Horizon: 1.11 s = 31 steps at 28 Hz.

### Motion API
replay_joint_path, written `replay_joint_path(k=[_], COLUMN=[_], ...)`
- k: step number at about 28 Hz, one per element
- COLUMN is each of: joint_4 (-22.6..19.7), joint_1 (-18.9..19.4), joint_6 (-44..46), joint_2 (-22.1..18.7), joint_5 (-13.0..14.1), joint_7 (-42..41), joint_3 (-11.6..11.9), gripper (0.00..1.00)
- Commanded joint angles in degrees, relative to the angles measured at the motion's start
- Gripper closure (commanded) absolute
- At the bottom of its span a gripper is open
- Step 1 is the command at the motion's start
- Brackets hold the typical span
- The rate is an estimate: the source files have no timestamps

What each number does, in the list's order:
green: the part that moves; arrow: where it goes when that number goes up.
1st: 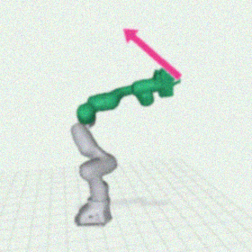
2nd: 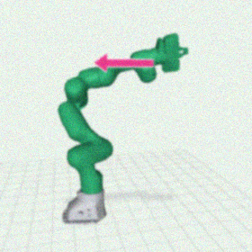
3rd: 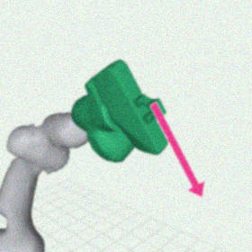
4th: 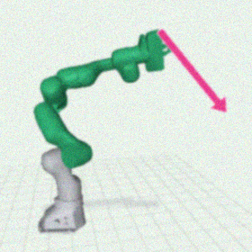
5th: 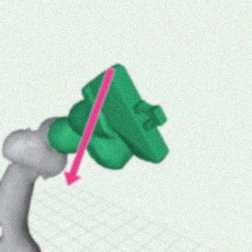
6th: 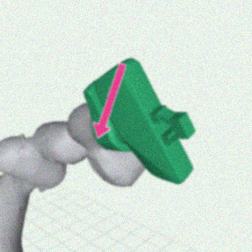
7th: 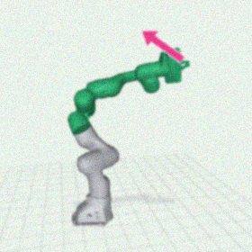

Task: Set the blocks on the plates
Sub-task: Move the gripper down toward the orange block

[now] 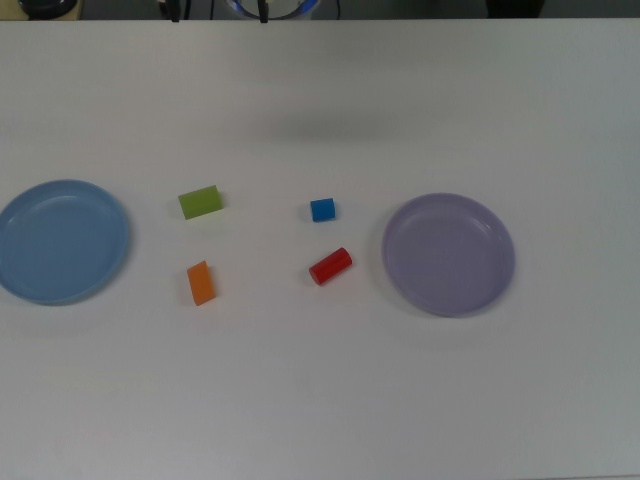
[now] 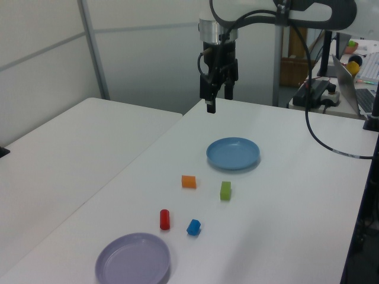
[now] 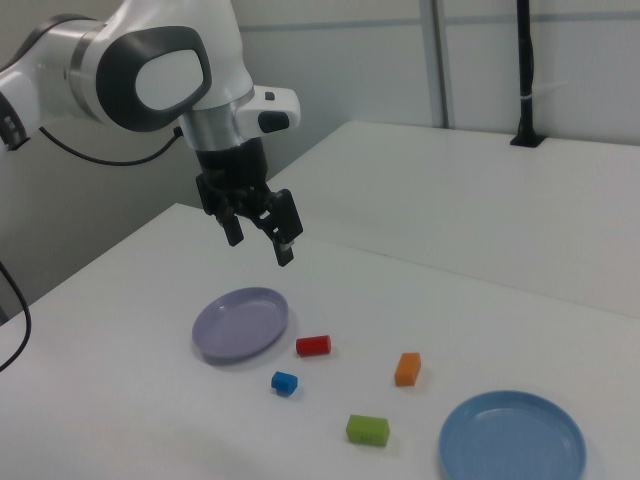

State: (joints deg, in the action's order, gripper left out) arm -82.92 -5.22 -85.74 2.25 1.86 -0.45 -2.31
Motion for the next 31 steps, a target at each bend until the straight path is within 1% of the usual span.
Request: replay_joint_path(k=[1, 5, 9, 12, 14, 17, 18, 19, 23, 24, 26, 29, 31], joint_4=[0.04, 0.04, -0.31, -0.31, -0.23, -0.31, -0.40, -0.40, -0.40, -0.40, -0.40, -0.40, -0.40], joint_1=[0.03, 0.12, -0.14, -0.32, -0.67, -0.93, -0.93, -0.93, -0.93, -0.93, -0.93, -0.93, -0.93], joint_6=[-1.77, -3.73, -6.80, -8.74, -11.46, -14.88, -15.94, -17.17, -19.63, -21.12, -22.36, -25.42, -27.28], joint_2=[4.30, 6.10, 8.21, 10.75, 13.39, 15.59, 16.38, 18.13, 21.30, 22.87, 24.29, 27.09, 28.25], joint_5=[-0.45, -0.80, -0.72, -0.89, -1.77, -3.79, -4.66, -6.33, -9.33, -9.68, -9.86, -10.03, -10.12], joint_7=[-2.10, -3.42, -7.28, -9.92, -11.07, -11.07, -11.07, -11.15, -12.38, -14.39, -16.42, -17.40, -17.40], joint_3=[0.73, 0.56, 0.73, 0.91, 0.99, 0.99, 0.99, 0.99, 0.99, 0.99, 0.99, 0.99, 0.99], gripper=[0.00, 0.00, 0.00, 0.00, 0.00, 0.00, 0.00, 0.00, 0.00, 0.00, 0.00, 0.00, 0.00])
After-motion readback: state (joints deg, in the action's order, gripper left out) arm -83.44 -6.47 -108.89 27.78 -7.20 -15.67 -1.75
